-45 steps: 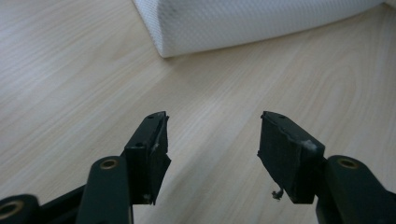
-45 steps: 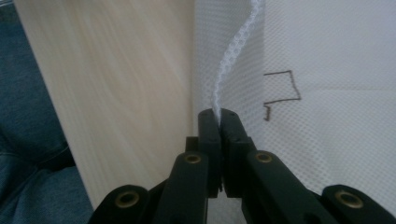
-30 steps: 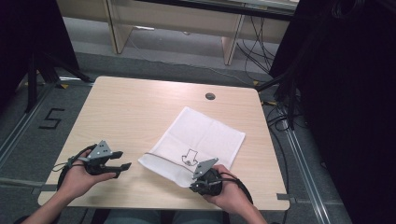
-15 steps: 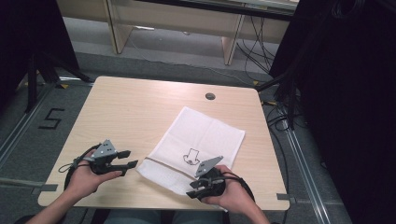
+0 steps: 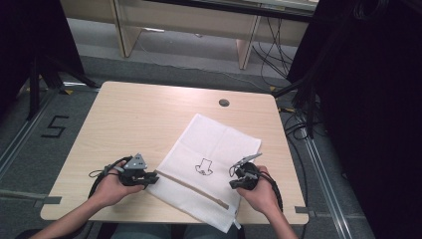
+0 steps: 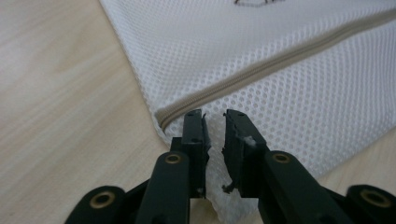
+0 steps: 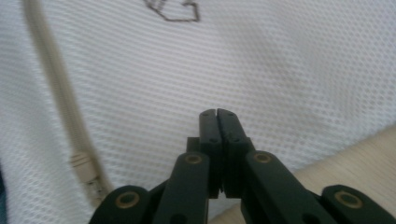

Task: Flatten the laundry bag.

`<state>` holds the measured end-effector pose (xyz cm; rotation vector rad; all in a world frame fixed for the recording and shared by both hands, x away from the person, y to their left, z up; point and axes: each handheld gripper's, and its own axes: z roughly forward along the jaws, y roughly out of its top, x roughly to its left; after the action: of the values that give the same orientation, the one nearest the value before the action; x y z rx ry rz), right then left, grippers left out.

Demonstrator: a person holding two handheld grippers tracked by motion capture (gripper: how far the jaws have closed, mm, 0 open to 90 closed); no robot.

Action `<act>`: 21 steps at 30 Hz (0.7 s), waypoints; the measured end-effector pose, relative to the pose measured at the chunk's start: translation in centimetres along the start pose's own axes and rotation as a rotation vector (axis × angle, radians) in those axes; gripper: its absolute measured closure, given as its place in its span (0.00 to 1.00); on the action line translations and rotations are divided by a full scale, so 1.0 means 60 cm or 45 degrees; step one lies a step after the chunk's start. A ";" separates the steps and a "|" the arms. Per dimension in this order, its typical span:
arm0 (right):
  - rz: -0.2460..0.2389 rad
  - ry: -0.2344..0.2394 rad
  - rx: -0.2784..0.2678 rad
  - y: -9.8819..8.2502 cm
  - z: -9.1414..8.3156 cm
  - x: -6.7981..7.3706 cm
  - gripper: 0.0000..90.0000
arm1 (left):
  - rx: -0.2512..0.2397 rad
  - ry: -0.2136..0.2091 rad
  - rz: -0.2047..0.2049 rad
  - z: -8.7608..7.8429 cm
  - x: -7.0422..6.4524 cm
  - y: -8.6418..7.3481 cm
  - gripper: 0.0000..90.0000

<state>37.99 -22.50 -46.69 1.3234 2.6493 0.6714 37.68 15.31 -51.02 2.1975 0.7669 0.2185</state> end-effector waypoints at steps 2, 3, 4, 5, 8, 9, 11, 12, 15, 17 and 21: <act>0.022 -0.029 0.032 0.002 0.006 -0.010 1.00 | 0.023 -0.007 0.023 0.002 0.000 0.001 0.89; 0.040 -0.031 0.045 0.003 0.009 -0.012 1.00 | 0.027 -0.003 0.020 0.003 -0.001 0.001 0.90; 0.046 -0.045 0.038 0.005 0.013 -0.015 1.00 | 0.027 -0.004 0.016 0.003 -0.001 0.001 0.91; 0.052 -0.055 0.043 0.006 0.016 -0.017 1.00 | 0.036 -0.013 -0.009 0.004 -0.002 0.000 0.92; 0.044 -0.074 0.071 0.012 0.026 -0.020 1.00 | 0.060 -0.023 -0.002 0.001 -0.003 0.000 0.95; 0.049 -0.083 0.078 0.014 0.029 -0.021 1.00 | 0.066 -0.017 -0.021 0.002 -0.004 -0.001 0.95; 0.044 -0.087 0.076 0.020 0.031 -0.024 1.00 | 0.087 -0.021 -0.007 0.000 -0.006 0.000 0.95; 0.045 -0.088 0.075 0.022 0.032 -0.025 1.00 | 0.094 -0.030 -0.005 -0.001 -0.008 0.001 0.95; 0.067 -0.088 0.087 0.030 0.035 -0.027 1.00 | 0.126 -0.039 0.028 -0.005 -0.011 0.001 0.96; 0.059 -0.094 0.084 0.036 0.039 -0.027 1.00 | 0.142 -0.042 0.011 -0.007 -0.016 0.000 0.96; 0.028 -0.102 0.066 0.052 0.048 -0.026 1.00 | 0.247 -0.066 0.085 -0.021 -0.019 -0.001 0.96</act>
<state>42.03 -21.13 -48.08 1.3646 2.6094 0.5442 36.26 15.45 -50.10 2.4049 0.7119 0.1241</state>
